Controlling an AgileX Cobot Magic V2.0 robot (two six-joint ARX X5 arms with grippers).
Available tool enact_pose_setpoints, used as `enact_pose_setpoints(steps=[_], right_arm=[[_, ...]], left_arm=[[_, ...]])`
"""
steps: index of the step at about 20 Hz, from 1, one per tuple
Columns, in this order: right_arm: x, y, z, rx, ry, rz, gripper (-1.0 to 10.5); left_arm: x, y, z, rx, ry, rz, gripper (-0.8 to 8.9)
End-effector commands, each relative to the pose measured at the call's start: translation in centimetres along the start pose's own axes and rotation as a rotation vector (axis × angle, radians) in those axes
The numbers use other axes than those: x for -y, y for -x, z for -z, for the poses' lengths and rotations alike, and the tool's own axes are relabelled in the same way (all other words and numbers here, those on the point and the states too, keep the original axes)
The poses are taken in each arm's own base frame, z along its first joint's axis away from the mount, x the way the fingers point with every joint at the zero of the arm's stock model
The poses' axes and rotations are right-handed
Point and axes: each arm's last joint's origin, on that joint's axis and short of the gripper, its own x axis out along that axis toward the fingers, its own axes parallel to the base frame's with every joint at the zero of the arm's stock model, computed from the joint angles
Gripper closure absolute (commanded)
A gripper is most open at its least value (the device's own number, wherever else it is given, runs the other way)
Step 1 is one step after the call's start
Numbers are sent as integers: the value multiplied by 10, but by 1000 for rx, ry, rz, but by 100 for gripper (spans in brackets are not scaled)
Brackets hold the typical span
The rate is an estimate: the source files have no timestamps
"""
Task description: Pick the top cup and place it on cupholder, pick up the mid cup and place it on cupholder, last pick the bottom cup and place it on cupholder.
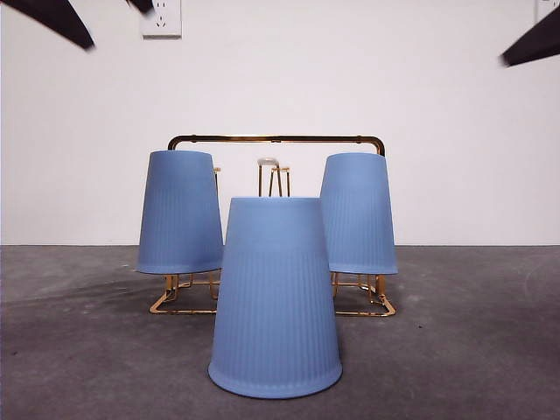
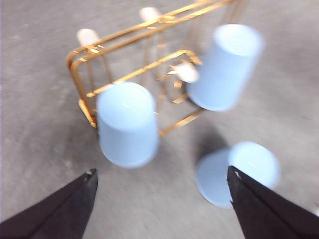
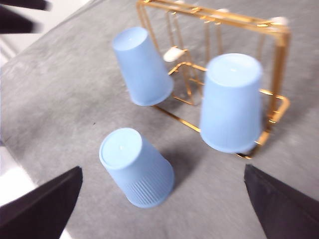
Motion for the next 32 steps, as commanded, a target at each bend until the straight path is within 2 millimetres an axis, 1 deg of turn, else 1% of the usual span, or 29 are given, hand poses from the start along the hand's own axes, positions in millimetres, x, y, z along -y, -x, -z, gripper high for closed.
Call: enact_pose_setpoints(steps=[1, 5, 8, 10, 13, 18, 22, 24, 27, 28, 29, 30, 31, 32], right_arm=[[-3, -16, -13, -18, 3, -42, 430], [-10, -47, -29, -75, 31, -91, 430], [-16, -73, -31, -134, 45, -122, 430], [-19, -90, -28, -174, 55, -119, 430], [-24, -114, -21, -213, 75, -119, 428], [-28, -148, -6, -276, 98, -85, 409], [-25, -166, 7, -346, 98, -46, 408], [-23, -173, 12, -372, 97, -42, 408], [-24, -177, 16, -391, 105, -46, 416], [-25, -177, 16, -392, 107, -48, 462], [-26, -177, 16, -393, 110, -51, 555], [-27, -177, 17, -395, 111, -57, 622], [-28, -177, 17, -395, 116, -61, 675], [-28, -177, 17, -395, 117, -61, 690]], left_arm=[[5, 19, 5, 12, -3, 29, 409], [8, 47, 20, 26, -3, 32, 409], [10, 63, 27, 59, 5, 57, 409], [11, 70, 31, 83, 2, 62, 409], [12, 76, 34, 97, 3, 62, 409], [12, 77, 34, 97, 3, 62, 409], [12, 77, 34, 97, 2, 62, 409], [12, 77, 34, 97, 2, 62, 409], [12, 77, 34, 97, 2, 62, 409], [12, 77, 34, 98, 2, 62, 409], [12, 77, 34, 100, 2, 62, 409], [12, 77, 34, 101, 2, 62, 409], [12, 77, 34, 103, 2, 62, 409], [12, 77, 34, 105, 1, 62, 409]])
